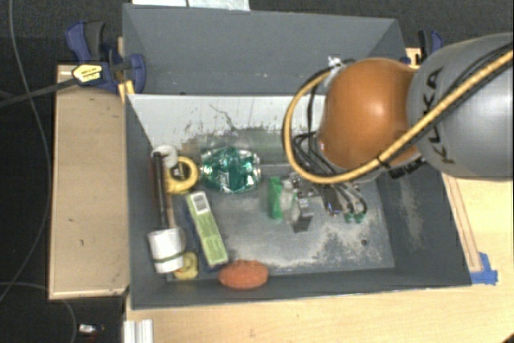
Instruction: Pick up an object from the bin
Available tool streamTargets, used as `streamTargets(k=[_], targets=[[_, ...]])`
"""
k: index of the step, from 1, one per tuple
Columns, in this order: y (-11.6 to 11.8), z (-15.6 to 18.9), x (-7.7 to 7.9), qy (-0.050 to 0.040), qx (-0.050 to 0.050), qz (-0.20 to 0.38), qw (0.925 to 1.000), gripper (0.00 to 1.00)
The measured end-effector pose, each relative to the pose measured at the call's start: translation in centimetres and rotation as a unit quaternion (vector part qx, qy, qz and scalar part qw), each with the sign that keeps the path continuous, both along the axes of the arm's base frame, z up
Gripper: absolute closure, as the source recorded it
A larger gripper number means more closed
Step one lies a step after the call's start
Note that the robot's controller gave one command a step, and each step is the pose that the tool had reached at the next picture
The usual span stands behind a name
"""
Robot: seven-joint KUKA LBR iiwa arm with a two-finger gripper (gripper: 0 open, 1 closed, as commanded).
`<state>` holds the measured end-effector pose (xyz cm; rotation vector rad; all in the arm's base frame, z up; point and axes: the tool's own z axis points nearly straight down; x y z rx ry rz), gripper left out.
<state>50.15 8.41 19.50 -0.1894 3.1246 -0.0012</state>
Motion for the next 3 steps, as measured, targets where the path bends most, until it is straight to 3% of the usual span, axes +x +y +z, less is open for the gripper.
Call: streamTargets(k=[2,3], targets=[[-0.2,-5.4,10.2,-0.0011,0.001,-0.005,1.0000,1.00],[-0.9,-8.0,7.6,-0.0019,0.003,-0.122,0.9925,1.00]])
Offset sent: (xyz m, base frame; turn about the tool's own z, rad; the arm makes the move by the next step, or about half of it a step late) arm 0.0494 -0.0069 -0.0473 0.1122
